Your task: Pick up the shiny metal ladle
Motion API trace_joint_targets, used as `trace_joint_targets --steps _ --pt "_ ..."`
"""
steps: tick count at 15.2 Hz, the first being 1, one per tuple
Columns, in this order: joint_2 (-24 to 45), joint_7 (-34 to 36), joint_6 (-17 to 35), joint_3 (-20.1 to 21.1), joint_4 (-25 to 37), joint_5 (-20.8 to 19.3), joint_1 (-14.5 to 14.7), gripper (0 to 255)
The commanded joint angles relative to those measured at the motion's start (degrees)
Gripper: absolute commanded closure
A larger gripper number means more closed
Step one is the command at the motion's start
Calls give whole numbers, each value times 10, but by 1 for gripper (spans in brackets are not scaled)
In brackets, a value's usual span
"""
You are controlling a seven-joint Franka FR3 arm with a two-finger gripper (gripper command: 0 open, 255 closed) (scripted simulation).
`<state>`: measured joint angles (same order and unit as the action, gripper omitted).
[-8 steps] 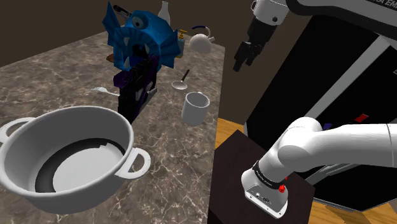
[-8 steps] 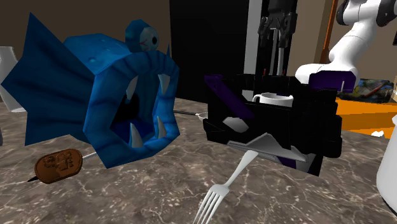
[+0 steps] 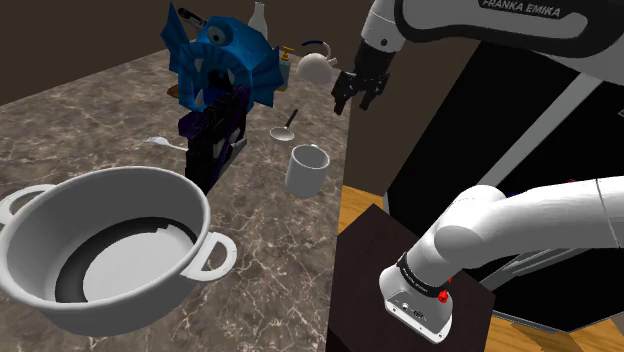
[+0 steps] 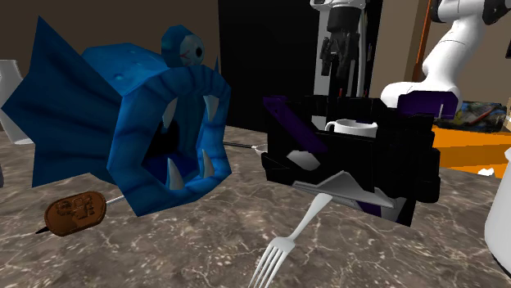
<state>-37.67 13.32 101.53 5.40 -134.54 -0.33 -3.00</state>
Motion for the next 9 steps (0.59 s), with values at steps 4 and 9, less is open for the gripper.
trace_joint_targets --steps 4,9 --pt "96 99 87 24 18 9 -28 0" --pt "198 196 159 41 55 5 -56 0"
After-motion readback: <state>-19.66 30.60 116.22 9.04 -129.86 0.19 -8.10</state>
